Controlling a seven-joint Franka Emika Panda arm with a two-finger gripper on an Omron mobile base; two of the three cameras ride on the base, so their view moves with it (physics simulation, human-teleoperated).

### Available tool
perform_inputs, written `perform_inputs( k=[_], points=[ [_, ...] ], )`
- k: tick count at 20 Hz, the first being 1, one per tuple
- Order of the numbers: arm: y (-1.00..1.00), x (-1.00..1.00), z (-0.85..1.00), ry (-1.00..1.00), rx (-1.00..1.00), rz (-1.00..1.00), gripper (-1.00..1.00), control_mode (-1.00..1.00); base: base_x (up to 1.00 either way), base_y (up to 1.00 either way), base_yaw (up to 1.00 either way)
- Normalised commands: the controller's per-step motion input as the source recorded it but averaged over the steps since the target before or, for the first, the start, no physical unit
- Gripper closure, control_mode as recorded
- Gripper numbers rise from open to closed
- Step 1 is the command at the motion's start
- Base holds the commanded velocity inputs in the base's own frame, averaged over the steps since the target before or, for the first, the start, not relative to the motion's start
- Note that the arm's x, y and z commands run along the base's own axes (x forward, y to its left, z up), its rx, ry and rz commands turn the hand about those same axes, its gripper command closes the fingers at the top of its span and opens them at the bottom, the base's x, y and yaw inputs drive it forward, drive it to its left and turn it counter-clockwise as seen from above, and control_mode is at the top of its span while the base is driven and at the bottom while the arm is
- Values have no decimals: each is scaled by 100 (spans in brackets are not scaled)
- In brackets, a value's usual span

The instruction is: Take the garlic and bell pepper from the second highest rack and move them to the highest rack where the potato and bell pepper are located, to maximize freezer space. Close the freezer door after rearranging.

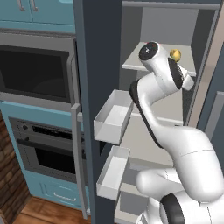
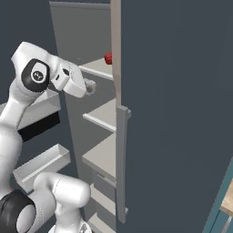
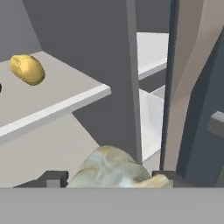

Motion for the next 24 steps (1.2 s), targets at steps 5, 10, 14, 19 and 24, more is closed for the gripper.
perform_inputs(
  k=[5, 10, 14, 19, 24],
  points=[
    [0, 50, 31, -3, 0, 0, 100, -100, 0, 0, 0],
    [-1, 61, 0, -4, 0, 4, 100, -100, 0, 0, 0],
    [-8, 59, 0, -4, 0, 7, 100, -100, 0, 0, 0],
    [-12, 66, -2, 0, 0, 11, 100, -100, 0, 0, 0],
    [-14, 65, 0, 0, 0, 15, 100, -100, 0, 0, 0]
  ],
)
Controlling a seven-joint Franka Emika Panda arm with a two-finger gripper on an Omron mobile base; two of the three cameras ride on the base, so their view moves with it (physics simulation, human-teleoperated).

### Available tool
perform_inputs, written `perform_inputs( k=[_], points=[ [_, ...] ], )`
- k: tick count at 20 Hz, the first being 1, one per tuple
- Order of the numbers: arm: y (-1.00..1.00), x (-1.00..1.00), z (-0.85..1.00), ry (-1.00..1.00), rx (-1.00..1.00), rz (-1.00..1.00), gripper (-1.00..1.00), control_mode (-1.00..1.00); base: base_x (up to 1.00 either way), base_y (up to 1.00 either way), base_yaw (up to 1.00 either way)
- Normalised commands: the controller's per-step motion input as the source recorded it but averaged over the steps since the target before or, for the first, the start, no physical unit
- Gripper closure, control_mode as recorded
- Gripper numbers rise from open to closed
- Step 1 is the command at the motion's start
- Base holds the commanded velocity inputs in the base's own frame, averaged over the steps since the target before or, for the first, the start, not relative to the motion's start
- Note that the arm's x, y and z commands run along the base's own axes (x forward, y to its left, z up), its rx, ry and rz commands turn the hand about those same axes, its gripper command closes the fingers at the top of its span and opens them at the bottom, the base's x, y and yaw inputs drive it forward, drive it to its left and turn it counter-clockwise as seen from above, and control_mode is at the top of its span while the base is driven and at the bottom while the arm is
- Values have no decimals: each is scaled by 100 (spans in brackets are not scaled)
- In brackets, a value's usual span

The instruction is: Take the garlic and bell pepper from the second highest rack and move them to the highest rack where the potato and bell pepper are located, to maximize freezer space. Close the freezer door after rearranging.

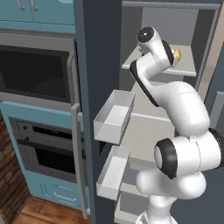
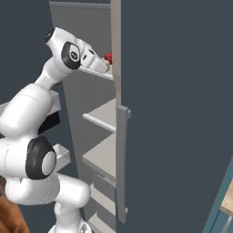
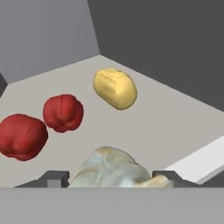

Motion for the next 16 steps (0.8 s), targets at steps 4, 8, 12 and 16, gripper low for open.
perform_inputs(
  k=[4, 8, 12, 16],
  points=[
    [-14, 68, -15, 0, 0, 14, 100, -100, 0, 0, 0],
    [-16, 68, -33, 0, -1, 13, 100, -100, 0, 0, 0],
    [-22, 59, -15, -1, 0, 15, 100, -100, 0, 0, 0],
    [-20, 51, -20, 0, 0, 17, 100, -100, 0, 0, 0]
  ],
)
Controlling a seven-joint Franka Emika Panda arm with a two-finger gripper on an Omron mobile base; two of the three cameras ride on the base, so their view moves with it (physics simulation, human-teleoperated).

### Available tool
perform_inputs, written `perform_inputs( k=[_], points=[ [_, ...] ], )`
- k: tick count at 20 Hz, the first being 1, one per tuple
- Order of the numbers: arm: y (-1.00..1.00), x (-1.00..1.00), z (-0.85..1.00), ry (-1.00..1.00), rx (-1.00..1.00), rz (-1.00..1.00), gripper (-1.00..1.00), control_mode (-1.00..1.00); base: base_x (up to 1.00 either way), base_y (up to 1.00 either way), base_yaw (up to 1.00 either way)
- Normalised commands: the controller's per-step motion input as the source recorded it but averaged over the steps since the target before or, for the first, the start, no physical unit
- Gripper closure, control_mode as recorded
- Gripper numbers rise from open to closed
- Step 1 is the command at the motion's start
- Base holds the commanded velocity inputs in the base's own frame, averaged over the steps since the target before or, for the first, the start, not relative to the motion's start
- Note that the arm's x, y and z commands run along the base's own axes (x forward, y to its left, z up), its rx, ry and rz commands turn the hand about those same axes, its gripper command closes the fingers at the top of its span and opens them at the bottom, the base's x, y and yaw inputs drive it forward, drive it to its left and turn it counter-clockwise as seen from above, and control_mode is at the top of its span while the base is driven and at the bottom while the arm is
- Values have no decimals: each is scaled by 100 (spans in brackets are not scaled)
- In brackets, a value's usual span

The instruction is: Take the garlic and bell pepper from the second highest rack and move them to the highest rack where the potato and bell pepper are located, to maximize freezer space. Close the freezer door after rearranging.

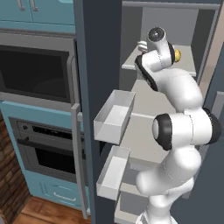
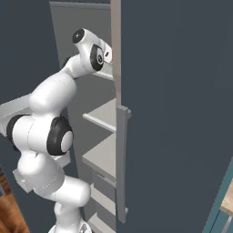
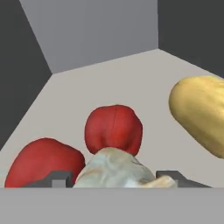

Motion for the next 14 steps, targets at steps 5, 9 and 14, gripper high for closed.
perform_inputs(
  k=[5, 9, 14],
  points=[
    [-19, 34, -35, 0, 0, 10, -100, -100, 0, 0, 0],
    [-11, 4, -10, 0, 0, 5, -100, -100, 0, 0, 0],
    [1, -43, 11, -21, 0, 0, -100, -100, 0, 0, 0]
  ],
)
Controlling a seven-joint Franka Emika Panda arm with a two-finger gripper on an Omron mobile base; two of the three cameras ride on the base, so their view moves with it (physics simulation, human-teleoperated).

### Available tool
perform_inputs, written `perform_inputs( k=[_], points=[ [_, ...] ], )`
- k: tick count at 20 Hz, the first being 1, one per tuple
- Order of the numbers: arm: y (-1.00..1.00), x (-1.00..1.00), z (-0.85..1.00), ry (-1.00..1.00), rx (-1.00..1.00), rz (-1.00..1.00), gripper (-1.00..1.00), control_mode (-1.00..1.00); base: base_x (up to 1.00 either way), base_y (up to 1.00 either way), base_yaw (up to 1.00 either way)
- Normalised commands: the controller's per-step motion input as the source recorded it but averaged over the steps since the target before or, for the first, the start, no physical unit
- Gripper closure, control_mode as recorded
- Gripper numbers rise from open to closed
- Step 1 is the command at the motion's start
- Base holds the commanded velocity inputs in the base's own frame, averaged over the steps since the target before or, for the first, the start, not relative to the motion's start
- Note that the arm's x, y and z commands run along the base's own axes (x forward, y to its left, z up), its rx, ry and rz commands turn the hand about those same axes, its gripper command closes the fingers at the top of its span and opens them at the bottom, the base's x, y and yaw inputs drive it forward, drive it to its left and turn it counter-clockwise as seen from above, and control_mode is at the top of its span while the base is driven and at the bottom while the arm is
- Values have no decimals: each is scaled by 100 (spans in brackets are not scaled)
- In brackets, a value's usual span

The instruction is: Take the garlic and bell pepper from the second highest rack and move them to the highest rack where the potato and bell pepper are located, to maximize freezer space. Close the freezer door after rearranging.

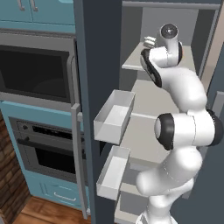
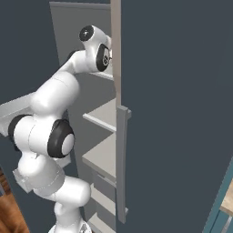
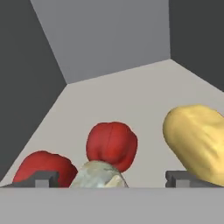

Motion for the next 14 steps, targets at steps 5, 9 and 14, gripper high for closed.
perform_inputs(
  k=[5, 9, 14],
  points=[
    [31, -68, 29, -28, -1, 0, -100, -100, 0, 0, 0],
    [40, -85, 1, -11, -4, 0, -100, -100, 0, 0, 0],
    [21, -96, 16, 0, 0, 0, -100, -100, 0, 0, 0]
  ],
)
